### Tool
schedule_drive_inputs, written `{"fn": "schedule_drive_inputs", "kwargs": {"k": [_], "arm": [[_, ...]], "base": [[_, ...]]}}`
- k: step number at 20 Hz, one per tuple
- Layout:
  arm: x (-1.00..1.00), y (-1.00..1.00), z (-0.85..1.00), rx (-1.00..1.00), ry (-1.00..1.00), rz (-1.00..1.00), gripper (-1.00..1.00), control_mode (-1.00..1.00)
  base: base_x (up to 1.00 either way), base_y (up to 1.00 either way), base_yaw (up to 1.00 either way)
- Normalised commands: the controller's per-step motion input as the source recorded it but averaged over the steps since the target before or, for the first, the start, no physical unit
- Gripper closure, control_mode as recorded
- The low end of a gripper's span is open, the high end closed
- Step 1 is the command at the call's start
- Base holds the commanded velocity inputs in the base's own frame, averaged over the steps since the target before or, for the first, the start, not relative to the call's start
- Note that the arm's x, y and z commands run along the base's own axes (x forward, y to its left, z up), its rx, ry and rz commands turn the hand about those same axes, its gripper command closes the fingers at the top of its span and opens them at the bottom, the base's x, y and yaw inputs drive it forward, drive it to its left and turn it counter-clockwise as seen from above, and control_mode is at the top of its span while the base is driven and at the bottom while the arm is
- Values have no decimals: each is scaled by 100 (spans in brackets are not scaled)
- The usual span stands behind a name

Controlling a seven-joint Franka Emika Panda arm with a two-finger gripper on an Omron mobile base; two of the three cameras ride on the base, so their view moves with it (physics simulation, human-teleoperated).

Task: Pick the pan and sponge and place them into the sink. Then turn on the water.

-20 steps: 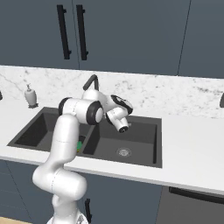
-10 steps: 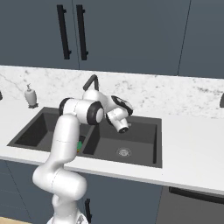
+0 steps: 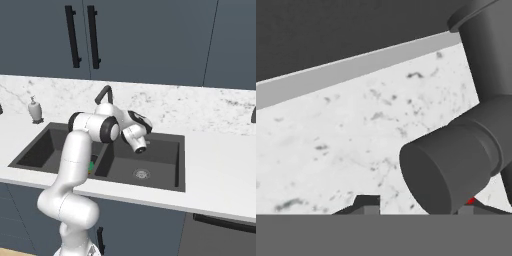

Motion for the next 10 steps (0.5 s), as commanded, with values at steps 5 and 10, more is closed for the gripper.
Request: {"fn": "schedule_drive_inputs", "kwargs": {"k": [5, 10], "arm": [[56, -16, 5, 11, 7, -11, 100, -100], [64, -30, 0, 12, 22, -14, 100, -100]], "base": [[0, 0, 0], [0, 0, 0]]}}
